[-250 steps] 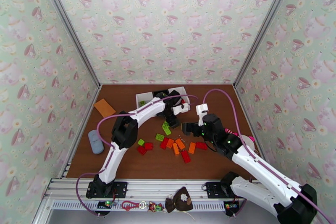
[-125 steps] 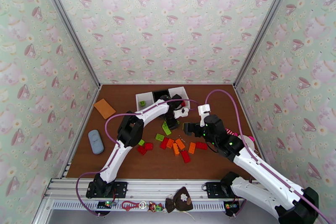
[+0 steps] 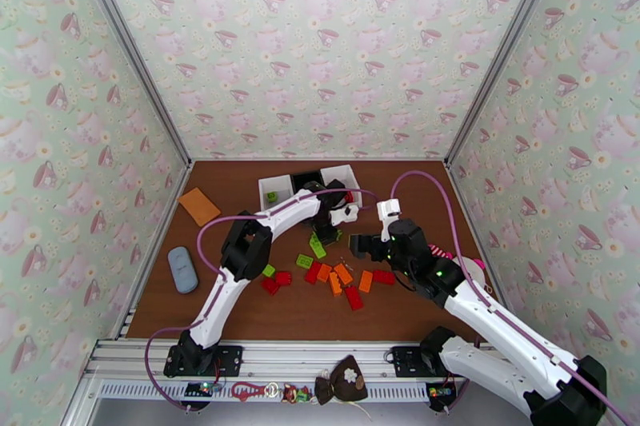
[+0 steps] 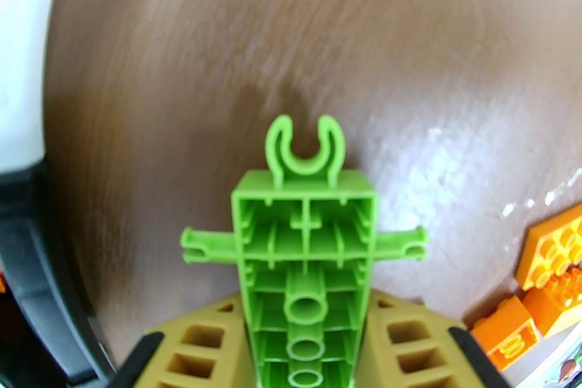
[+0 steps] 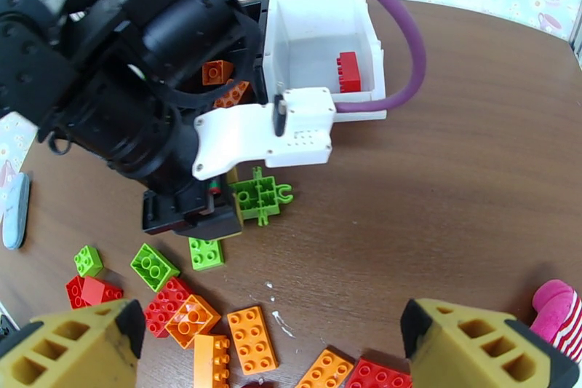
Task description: Sort the legos into containers by color
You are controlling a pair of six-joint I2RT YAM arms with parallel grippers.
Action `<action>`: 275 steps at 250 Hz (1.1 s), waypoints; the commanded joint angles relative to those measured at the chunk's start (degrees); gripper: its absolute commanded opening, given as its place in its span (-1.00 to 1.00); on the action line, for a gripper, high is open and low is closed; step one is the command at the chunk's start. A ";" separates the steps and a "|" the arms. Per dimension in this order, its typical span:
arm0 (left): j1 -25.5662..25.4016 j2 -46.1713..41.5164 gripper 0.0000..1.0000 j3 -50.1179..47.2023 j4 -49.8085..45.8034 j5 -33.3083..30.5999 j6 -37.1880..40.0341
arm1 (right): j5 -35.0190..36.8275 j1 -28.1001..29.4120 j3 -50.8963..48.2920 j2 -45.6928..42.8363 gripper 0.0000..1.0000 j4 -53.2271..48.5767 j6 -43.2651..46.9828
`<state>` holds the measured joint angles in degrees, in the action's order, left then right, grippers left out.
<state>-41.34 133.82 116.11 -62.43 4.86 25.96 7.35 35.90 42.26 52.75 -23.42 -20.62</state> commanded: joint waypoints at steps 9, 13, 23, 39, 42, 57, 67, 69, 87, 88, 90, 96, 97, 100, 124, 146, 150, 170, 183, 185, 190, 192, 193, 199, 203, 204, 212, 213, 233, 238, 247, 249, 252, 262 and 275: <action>0.56 -10.69 -0.40 -4.91 6.49 1.56 -3.59 | -3.07 -0.13 1.36 -0.55 0.99 3.17 0.15; 0.61 -11.53 -0.40 -5.76 7.26 1.51 -4.05 | -3.40 -0.08 1.57 -0.55 0.99 3.39 0.28; 0.73 -13.74 -0.40 -8.02 9.62 0.89 -5.57 | -3.85 -0.13 2.09 -0.33 0.98 3.85 0.78; 1.08 -17.20 -0.40 -11.73 13.31 -0.58 -8.21 | -4.48 -0.13 3.05 0.21 0.98 4.47 1.58; 1.11 -17.72 -0.40 -12.39 13.97 -1.04 -8.84 | -4.58 -0.13 3.27 0.39 0.98 4.56 1.67; 1.65 -20.36 -0.43 -15.39 16.70 -3.01 -11.97 | -5.84 -0.13 4.03 1.19 0.98 5.58 1.99; 2.13 -21.93 -0.44 -17.15 18.07 -3.89 -14.40 | -6.87 -0.13 4.50 1.92 0.98 6.46 2.05; 2.29 -22.29 -0.43 -17.50 18.34 -4.07 -14.96 | -7.08 -0.13 4.59 2.09 0.98 6.63 2.14; 3.75 -25.13 -0.45 -20.59 20.77 -4.94 -20.46 | -8.92 -0.04 5.65 3.96 0.99 7.55 2.16; 3.87 -25.29 -0.45 -20.76 20.86 -4.90 -20.75 | -9.06 -0.04 5.69 4.08 0.99 7.57 2.16; 4.02 -25.56 -0.45 -21.04 21.04 -4.87 -21.31 | -9.32 -0.04 5.83 4.28 0.99 7.59 2.21; 4.60 -26.42 -0.45 -21.92 21.63 -5.02 -23.23 | -10.05 0.00 6.19 4.88 0.99 7.81 2.25; 4.60 -26.55 -0.44 -22.09 21.73 -5.16 -23.54 | -10.15 0.03 6.22 5.02 0.99 7.83 2.25; 4.82 -26.97 -0.45 -22.48 22.00 -5.58 -24.61 | -10.51 0.04 6.47 5.38 0.99 7.93 2.25; 6.38 -29.75 -0.46 -25.54 23.40 -8.89 -30.55 | -12.14 0.90 7.17 7.75 1.00 9.79 2.41; 7.83 -31.76 -0.47 -28.13 24.65 -12.04 -35.54 | -12.01 2.23 7.62 9.85 1.00 12.10 2.69; 8.16 -31.97 -0.46 -28.53 24.91 -12.65 -36.28 | -11.95 2.45 7.70 10.38 1.00 12.63 2.76; 9.77 -33.43 -0.46 -30.90 26.14 -15.81 -40.29 | -11.32 3.36 8.25 12.67 0.99 15.53 2.33; 10.97 -33.96 -0.46 -32.00 26.70 -16.92 -42.40 | -11.50 3.80 8.85 14.41 0.99 17.62 2.09; 11.14 -34.02 -0.46 -32.07 26.74 -17.02 -42.68 | -11.56 3.82 8.97 14.66 0.99 17.90 2.10; 11.67 -34.11 -0.47 -32.38 26.90 -17.35 -43.41 | -11.81 3.95 9.34 15.36 0.99 18.53 2.00; 11.89 -34.07 -0.47 -32.45 26.92 -17.48 -43.68 | -11.90 3.99 9.44 15.72 0.99 18.88 1.99; 11.98 -34.11 -0.47 -32.49 26.97 -17.54 -43.83 | -11.95 4.00 9.52 15.85 0.99 19.00 1.99; 12.61 -34.01 -0.47 -32.67 27.01 -17.96 -44.65 | -12.25 4.17 9.96 16.68 0.98 19.87 1.97; 13.00 -33.85 -0.47 -32.64 26.97 -18.22 -45.17 | -12.40 4.30 10.30 17.28 0.99 20.45 1.92; 13.07 -33.83 -0.47 -32.63 26.90 -18.27 -45.32 | -12.42 4.33 10.39 17.46 0.99 20.61 1.91; 13.77 -33.29 -0.47 -32.40 26.71 -18.84 -46.30 | -12.92 4.59 11.09 18.70 0.99 21.54 1.97; 13.80 -33.19 -0.47 -32.42 26.69 -18.88 -46.37 | -12.99 4.65 11.18 18.83 0.99 21.60 1.98; 15.17 -31.21 -0.47 -31.68 27.47 -19.45 -46.66 | -13.82 5.30 13.61 21.95 0.99 22.40 2.63; 15.54 -30.58 -0.47 -31.38 27.75 -19.46 -46.53 | -13.93 5.40 14.28 22.57 0.99 22.19 2.81; 15.99 -29.11 -0.47 -30.39 27.61 -19.53 -46.33 | -13.96 5.71 15.26 23.62 0.99 21.97 3.21; 16.06 -28.74 -0.47 -30.04 27.52 -19.58 -46.28 | -13.99 5.75 15.41 23.80 0.99 21.96 3.28; 16.23 -28.26 -0.47 -29.54 27.27 -19.71 -46.18 | -14.03 5.84 15.59 24.00 0.99 21.97 3.33; 16.58 -26.39 -0.47 -27.61 26.39 -20.42 -46.03 | -14.20 5.94 16.00 24.54 0.99 22.15 3.51; 17.02 -23.92 -0.47 -25.34 25.45 -21.20 -45.92 | -14.12 6.01 16.19 24.93 0.99 22.20 3.70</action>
<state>-25.17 104.36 86.11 -36.75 -13.23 -18.37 -5.37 41.30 55.99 76.86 -3.84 -18.55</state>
